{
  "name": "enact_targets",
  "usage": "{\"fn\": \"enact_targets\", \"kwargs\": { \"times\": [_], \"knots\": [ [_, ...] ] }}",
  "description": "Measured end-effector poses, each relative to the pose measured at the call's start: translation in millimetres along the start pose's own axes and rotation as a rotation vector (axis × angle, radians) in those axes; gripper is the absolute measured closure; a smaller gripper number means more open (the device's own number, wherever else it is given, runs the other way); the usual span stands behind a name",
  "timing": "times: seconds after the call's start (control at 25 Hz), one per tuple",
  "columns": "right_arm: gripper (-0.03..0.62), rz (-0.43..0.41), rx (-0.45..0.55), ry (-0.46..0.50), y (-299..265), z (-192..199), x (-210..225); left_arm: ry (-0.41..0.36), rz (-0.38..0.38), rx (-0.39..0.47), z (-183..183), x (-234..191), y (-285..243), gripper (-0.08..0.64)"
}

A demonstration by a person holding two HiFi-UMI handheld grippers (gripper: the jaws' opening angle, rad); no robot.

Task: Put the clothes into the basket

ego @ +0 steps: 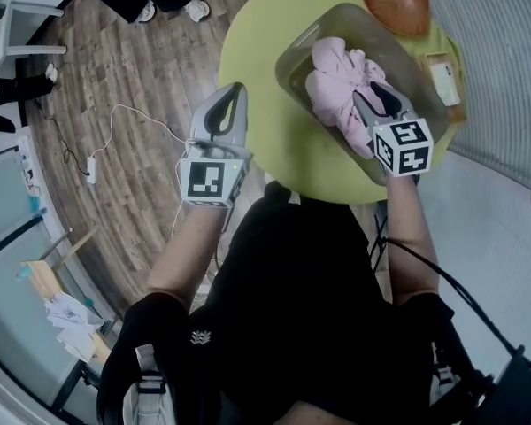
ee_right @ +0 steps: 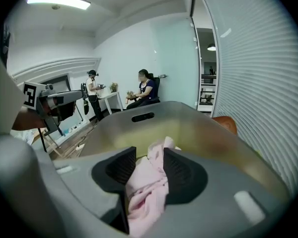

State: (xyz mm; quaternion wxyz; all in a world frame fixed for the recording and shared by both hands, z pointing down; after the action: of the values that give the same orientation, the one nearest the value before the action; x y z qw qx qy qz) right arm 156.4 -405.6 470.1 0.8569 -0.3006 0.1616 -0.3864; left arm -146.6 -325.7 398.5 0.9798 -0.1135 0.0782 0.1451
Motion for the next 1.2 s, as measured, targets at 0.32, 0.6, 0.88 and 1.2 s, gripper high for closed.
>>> {"fn": "enact_targets", "kwargs": {
  "times": [0.32,0.6,0.88,1.2],
  "knots": [
    [0.420,0.024,0.043,-0.004,23.3,-7.7,-6.7,0.002,0.030,0.018,-14.5,6.4,2.2,0.554],
    [0.420,0.075,0.152,-0.014,69.6,-23.3,-13.5,-0.006,0.088,0.066,-39.0,20.1,8.1,0.554],
    [0.444,0.135,0.343,-0.041,111.8,-30.1,-6.3,-0.037,0.143,0.115,-52.9,40.0,-1.5,0.554],
    [0.463,0.254,0.468,-0.026,163.8,-36.6,-12.8,-0.040,0.150,0.142,-77.3,53.3,16.3,0.554]
  ]
}}
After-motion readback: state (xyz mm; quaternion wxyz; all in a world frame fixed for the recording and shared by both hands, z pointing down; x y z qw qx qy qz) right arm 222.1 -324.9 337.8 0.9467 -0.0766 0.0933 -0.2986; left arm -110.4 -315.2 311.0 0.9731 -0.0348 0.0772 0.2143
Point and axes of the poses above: the fingertips, and each gripper's own axes: y backward along the fingers, x to its right, z out of its underside, the point moved 9 cm from there along y, backward along the fingers, and after that the axes turned 13 degrees about y, right-handed, at the moved point
